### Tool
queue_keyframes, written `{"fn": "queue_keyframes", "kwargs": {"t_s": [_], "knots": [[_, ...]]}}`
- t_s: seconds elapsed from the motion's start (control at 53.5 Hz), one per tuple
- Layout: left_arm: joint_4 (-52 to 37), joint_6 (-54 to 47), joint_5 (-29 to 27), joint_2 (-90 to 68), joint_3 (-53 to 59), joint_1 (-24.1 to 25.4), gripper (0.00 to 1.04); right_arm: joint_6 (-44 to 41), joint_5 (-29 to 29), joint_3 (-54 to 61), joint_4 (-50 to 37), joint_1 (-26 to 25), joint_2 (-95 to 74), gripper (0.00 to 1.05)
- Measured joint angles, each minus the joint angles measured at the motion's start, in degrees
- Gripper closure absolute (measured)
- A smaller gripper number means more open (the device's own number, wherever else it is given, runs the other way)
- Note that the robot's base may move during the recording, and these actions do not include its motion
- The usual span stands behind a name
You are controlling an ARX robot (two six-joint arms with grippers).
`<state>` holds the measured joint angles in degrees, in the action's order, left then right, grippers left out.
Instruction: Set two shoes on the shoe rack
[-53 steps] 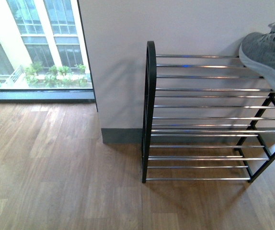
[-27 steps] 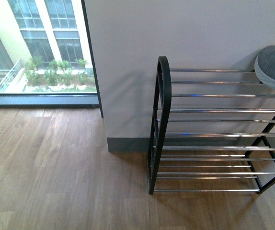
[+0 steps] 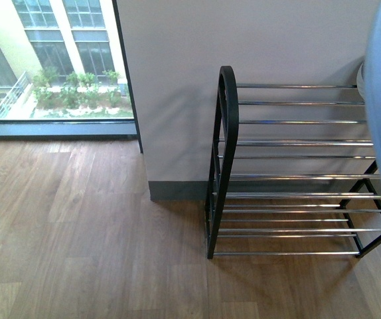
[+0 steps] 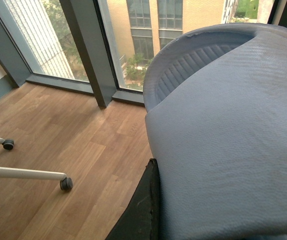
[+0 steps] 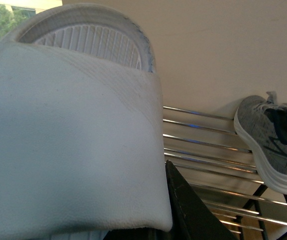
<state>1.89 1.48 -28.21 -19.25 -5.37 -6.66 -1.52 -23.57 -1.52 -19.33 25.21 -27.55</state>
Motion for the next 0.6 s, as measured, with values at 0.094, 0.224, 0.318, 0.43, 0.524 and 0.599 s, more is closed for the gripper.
{"fn": "queue_keyframes", "kwargs": {"t_s": [0.094, 0.224, 0.318, 0.43, 0.524, 0.599], "knots": [[0.00, 0.00, 0.00, 0.00, 0.00, 0.00, 1.03, -0.07, 4.52, -0.46, -9.70, -5.40, -12.35, 1.03], [0.00, 0.00, -0.07, 0.00, 0.00, 0.00, 1.03, -1.36, 6.05, -2.54, -17.75, -10.10, -25.86, 1.03], [0.00, 0.00, -0.04, 0.02, 0.00, 0.00, 1.03, -1.44, 7.54, -5.03, -21.79, -12.76, -34.14, 1.03], [0.00, 0.00, -0.02, 0.00, 0.00, 0.00, 1.03, -1.49, 8.76, -7.48, -24.87, -15.76, -41.07, 1.03], [0.00, 0.00, -0.07, 0.00, 0.00, 0.00, 1.03, -2.32, 9.97, -10.01, -26.80, -18.25, -45.92, 1.03], [0.00, 0.00, -0.07, 0.00, 0.00, 0.00, 1.03, -3.39, 11.43, -13.31, -27.45, -20.39, -49.53, 1.03]]}}
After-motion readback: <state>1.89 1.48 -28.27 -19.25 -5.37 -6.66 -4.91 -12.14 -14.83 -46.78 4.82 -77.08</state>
